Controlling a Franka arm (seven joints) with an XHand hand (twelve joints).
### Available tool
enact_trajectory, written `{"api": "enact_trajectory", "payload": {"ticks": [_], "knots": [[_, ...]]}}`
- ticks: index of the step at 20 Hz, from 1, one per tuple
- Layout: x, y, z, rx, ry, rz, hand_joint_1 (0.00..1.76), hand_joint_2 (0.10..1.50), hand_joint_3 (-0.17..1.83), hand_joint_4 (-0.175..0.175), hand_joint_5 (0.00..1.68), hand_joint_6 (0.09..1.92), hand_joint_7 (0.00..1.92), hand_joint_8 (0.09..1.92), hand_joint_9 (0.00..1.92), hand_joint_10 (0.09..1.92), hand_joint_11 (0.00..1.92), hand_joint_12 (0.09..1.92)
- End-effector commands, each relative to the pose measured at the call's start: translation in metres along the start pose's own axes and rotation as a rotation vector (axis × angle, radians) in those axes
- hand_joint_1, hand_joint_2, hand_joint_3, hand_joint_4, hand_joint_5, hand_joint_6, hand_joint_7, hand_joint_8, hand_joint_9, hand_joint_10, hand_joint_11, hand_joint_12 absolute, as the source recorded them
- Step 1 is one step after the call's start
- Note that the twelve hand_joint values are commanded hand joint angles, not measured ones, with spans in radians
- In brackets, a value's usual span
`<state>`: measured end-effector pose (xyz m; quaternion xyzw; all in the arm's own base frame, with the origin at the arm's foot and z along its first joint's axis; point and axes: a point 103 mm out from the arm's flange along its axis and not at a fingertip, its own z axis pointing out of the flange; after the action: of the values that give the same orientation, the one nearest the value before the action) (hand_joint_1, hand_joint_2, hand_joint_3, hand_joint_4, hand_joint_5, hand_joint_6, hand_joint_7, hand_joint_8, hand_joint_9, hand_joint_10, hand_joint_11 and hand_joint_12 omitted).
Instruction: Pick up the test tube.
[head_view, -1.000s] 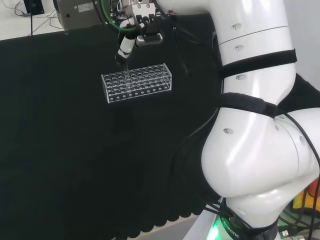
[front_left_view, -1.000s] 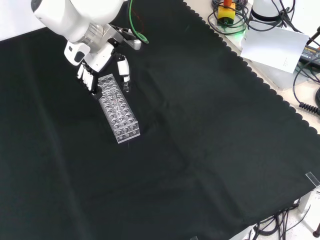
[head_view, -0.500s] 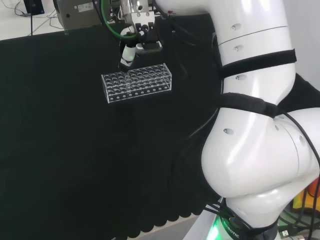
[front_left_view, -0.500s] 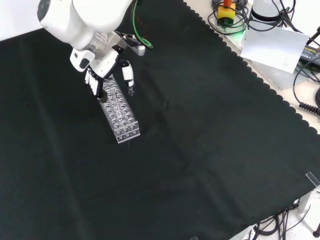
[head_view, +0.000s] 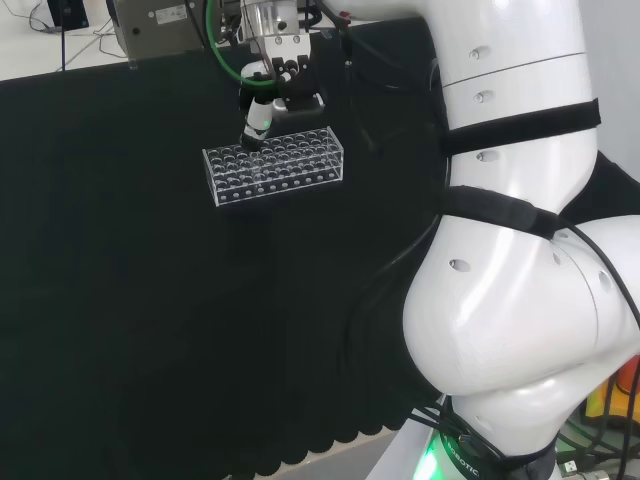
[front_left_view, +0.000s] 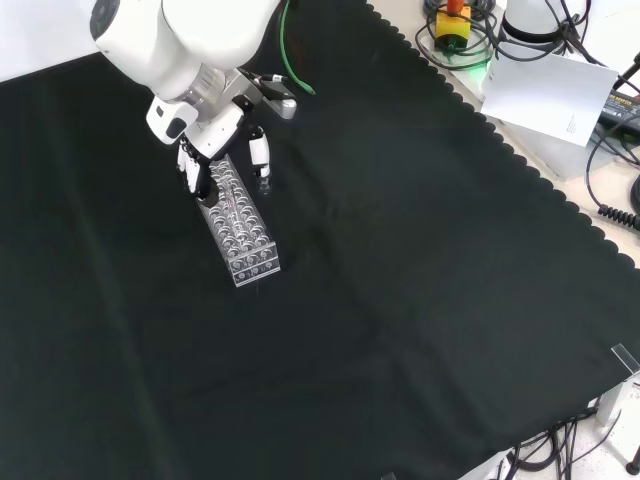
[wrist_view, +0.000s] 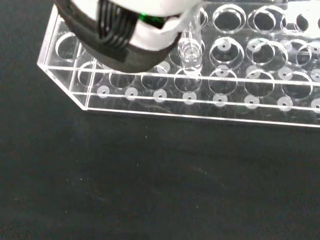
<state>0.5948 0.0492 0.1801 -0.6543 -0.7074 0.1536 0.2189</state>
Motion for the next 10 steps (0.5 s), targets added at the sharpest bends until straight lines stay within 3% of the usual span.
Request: {"api": "enact_trajectory", "payload": {"ticks": [1,10], "knots": [[0.003,0.003,-0.002,-0.015,-0.006,-0.01,1.12,0.67,0.69,-0.13,0.58,0.9,0.95,0.89,0.8,0.75,0.62,1.32],[0.01,0.015,-0.011,-0.058,-0.017,-0.009,1.15,0.66,0.71,-0.164,0.85,0.8,1.16,0.8,0.97,0.67,0.75,1.25]]}}
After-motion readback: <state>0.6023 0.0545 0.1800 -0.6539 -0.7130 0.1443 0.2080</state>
